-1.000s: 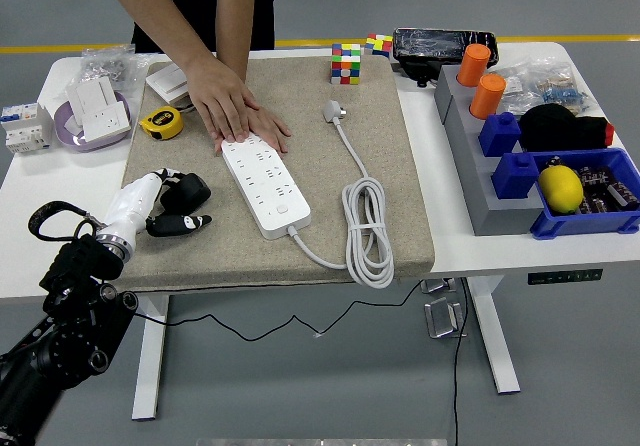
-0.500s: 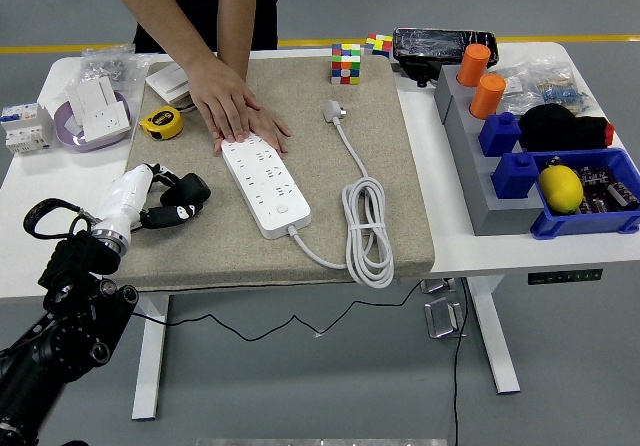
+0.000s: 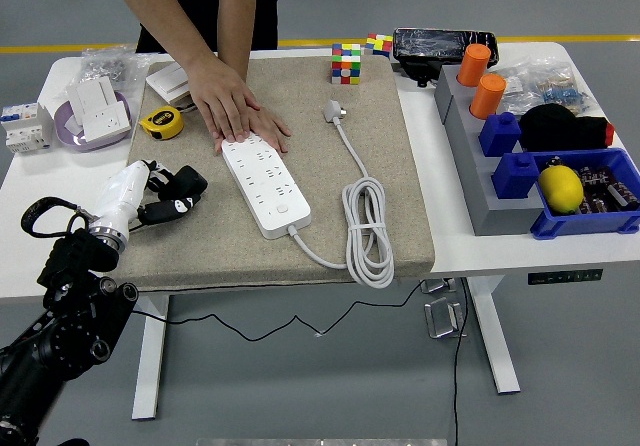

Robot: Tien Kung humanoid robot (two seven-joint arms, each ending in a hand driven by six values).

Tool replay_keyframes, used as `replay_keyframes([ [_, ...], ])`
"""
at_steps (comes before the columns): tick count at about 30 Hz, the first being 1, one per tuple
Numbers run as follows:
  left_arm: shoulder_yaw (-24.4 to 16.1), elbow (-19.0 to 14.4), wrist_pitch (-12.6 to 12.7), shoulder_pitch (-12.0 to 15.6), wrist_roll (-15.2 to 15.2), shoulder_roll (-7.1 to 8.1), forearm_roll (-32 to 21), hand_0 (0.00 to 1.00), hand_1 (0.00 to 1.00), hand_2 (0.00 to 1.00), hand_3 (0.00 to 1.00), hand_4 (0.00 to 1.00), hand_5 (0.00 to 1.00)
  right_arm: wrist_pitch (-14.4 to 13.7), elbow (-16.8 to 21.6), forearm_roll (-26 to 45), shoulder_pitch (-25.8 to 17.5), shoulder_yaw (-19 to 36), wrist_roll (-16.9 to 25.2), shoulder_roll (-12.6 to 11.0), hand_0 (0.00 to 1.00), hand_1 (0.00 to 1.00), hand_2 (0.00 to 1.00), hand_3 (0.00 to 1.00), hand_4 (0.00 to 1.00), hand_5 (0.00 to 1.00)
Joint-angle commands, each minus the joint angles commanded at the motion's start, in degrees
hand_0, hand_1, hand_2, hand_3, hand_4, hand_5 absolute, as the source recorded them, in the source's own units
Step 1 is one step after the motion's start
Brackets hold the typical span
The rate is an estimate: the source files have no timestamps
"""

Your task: Pick up the plug,place it near the board,insert it into the board,press the button

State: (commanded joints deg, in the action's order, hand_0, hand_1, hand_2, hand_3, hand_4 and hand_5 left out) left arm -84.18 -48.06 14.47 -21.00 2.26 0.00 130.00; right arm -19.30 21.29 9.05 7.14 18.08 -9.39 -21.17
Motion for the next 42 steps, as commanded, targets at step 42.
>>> replay_keyframes([
  [42,22.34,-4.14,4.40,-8.35,4.39,4.61,0.00,0.488,0.336,0.272,0.298,0.431,0.224,-0.18,0.24,-0.31,0.27,-0.48,-0.01,-0.40,0.793,0.754,0.744,0.763,0.998,0.998],
])
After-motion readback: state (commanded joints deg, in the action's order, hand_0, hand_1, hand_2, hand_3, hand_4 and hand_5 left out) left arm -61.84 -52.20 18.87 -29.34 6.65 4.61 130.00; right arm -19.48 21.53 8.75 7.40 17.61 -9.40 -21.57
